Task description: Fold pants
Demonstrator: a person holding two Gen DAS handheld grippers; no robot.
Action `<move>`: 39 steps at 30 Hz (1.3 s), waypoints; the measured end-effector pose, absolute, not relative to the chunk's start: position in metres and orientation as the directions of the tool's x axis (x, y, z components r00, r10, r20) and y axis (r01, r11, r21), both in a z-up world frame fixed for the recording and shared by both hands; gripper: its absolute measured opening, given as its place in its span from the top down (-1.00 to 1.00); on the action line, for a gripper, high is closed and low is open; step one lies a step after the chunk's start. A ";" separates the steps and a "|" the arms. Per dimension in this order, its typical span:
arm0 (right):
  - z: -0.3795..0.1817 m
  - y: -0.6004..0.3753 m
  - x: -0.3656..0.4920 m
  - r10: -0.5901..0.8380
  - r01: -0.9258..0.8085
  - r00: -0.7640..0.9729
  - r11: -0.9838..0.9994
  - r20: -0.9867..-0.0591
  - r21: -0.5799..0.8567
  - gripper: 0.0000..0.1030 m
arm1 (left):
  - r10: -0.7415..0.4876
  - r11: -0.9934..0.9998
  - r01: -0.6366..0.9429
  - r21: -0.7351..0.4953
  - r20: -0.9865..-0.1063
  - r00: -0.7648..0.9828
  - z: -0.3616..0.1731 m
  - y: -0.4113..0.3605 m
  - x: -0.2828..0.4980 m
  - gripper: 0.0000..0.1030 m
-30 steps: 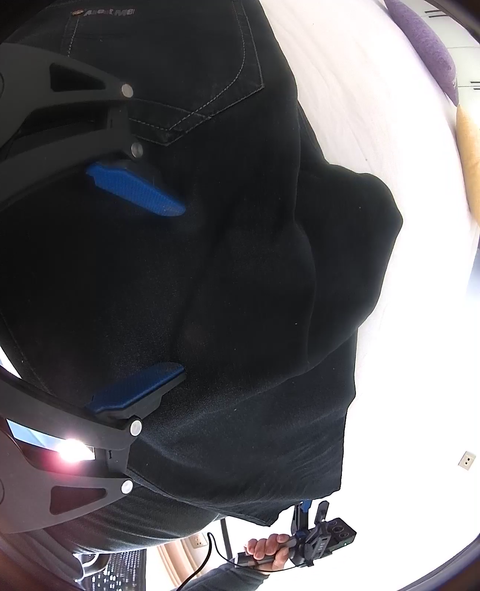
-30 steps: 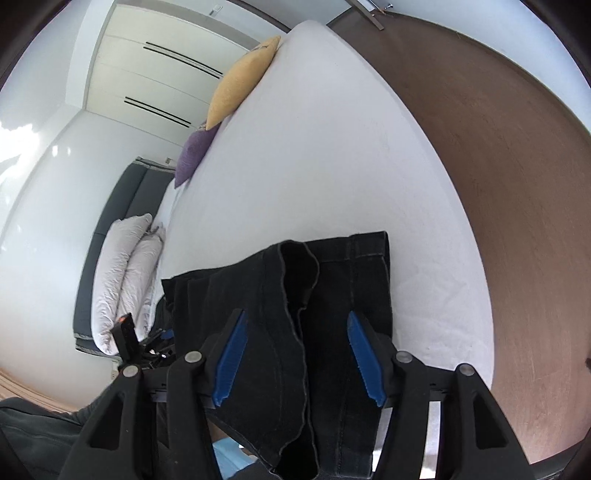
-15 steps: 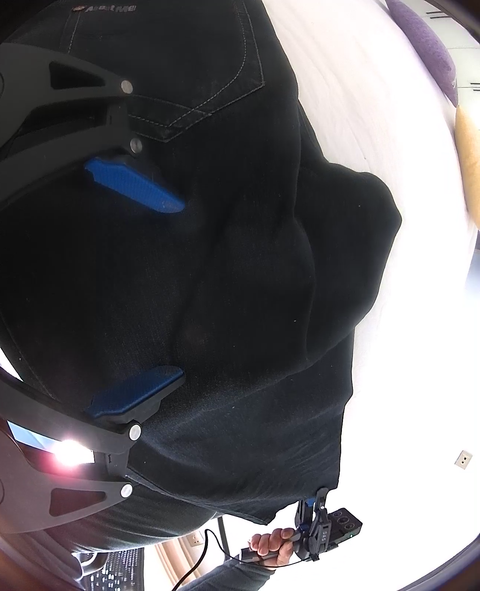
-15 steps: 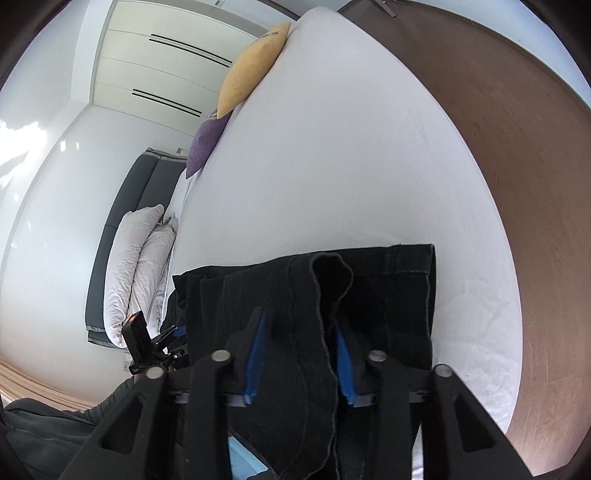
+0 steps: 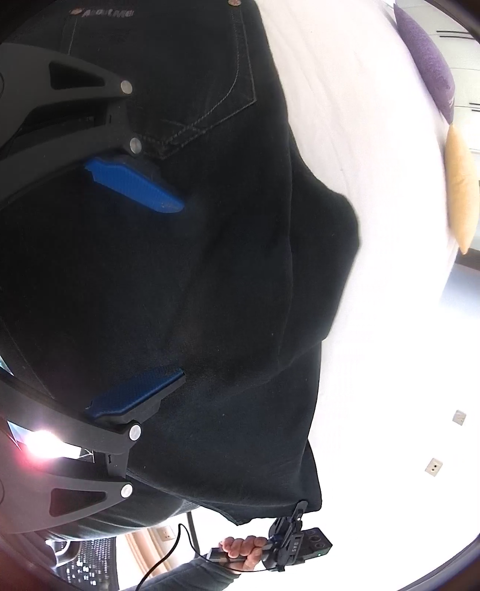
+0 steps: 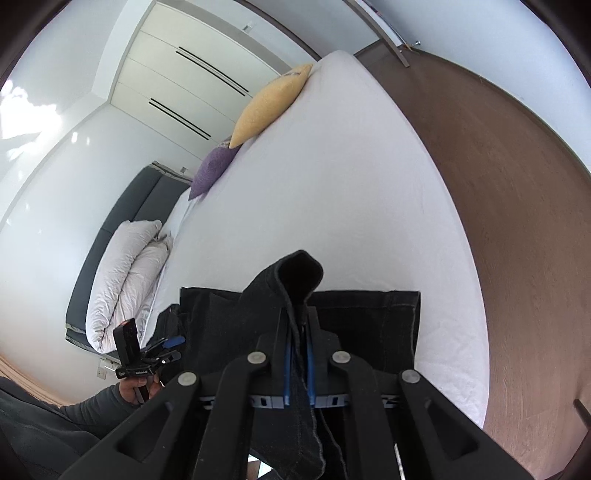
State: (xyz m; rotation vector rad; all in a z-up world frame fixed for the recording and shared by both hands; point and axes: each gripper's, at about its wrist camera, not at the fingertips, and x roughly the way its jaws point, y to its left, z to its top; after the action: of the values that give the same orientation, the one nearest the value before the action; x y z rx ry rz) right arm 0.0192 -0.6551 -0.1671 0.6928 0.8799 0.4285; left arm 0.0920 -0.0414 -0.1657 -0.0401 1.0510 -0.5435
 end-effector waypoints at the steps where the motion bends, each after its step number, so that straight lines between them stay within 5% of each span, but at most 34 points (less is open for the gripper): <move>1: -0.164 -0.658 0.017 0.596 -0.063 0.592 0.705 -0.542 0.707 0.86 | -0.427 0.875 0.402 -0.269 -0.820 0.381 -0.168 -0.042 0.094 -0.64; 7: -0.217 -0.652 0.025 0.555 0.080 0.448 0.756 -0.701 0.649 0.85 | -0.386 0.890 0.396 -0.227 -0.836 0.391 -0.181 -0.038 0.098 -0.64; 11: -0.225 -0.664 0.019 0.573 0.161 0.497 0.678 -0.652 0.718 0.87 | -0.392 0.879 0.429 -0.210 -0.830 0.397 -0.180 -0.027 0.092 -0.64; 16: -0.216 -0.671 0.014 0.550 0.205 0.501 0.674 -0.668 0.709 0.47 | -0.417 0.863 0.455 -0.220 -0.819 0.395 -0.175 -0.018 0.087 -0.64; 17: -0.213 -0.673 0.011 0.534 0.211 0.510 0.682 -0.674 0.700 0.25 | -0.419 0.862 0.459 -0.218 -0.814 0.401 -0.172 -0.017 0.084 -0.64; 20: -0.208 -0.677 0.007 0.534 0.193 0.542 0.673 -0.649 0.714 0.22 | -0.387 0.883 0.437 -0.174 -0.795 0.466 -0.163 -0.007 0.075 -0.64; 23: -0.216 -0.671 0.011 0.429 0.248 0.465 0.777 -0.774 0.579 0.23 | -0.344 0.905 0.395 -0.159 -0.819 0.459 -0.170 0.007 0.075 -0.64; 26: -0.201 -0.674 0.011 0.345 0.294 0.505 0.793 -0.791 0.534 0.25 | -0.316 0.921 0.362 -0.146 -0.823 0.472 -0.173 0.023 0.072 -0.63; 30: -0.151 -0.629 0.031 0.268 0.157 0.543 0.899 -0.796 0.409 0.25 | -0.334 0.926 0.334 -0.176 -0.796 0.506 -0.157 0.035 0.067 -0.64; 36: -0.142 -0.470 0.105 0.586 -0.252 0.393 0.810 -0.708 0.530 0.24 | -0.338 0.935 0.285 -0.209 -0.764 0.549 -0.147 0.055 0.071 -0.64; 39: -0.169 -0.422 0.135 0.671 -0.298 0.304 0.741 -0.676 0.602 0.24 | -0.300 0.951 0.235 -0.201 -0.789 0.537 -0.159 0.070 0.081 -0.64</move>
State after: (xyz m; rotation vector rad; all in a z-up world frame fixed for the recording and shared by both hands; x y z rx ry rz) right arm 0.1352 -0.4219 -0.1688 0.4001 1.0848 0.6647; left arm 0.0807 0.0696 -0.1592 -0.0738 0.9522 -0.3184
